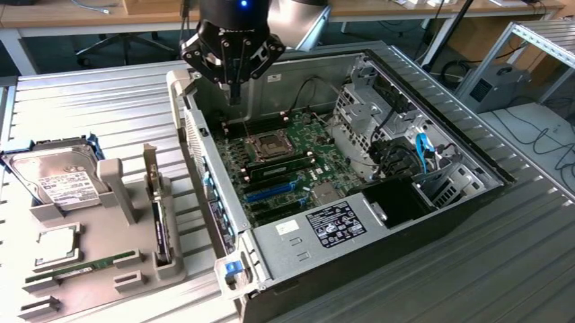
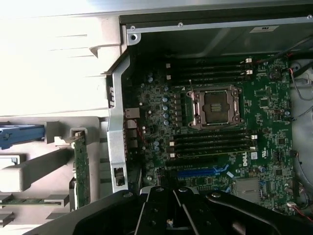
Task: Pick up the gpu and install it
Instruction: 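Reach for the gpu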
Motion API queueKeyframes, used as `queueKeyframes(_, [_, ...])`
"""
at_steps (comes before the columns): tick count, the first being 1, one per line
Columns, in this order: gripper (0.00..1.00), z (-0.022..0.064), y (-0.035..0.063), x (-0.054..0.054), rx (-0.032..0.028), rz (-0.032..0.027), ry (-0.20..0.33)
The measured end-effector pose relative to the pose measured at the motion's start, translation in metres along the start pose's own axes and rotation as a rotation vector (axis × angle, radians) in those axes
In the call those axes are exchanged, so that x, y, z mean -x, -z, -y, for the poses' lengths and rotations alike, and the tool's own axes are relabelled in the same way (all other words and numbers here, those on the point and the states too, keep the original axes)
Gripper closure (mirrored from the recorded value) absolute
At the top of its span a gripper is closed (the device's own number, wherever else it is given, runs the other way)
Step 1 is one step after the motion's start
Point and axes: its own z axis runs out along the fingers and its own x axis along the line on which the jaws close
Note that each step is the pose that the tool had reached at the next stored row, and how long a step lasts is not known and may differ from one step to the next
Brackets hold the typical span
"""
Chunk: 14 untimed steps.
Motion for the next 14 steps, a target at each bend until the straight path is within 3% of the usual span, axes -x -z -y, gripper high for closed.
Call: queueKeyframes(14, [0.89,0.0003,0.0000,-0.0043,-0.0010,0.0000,0.000])
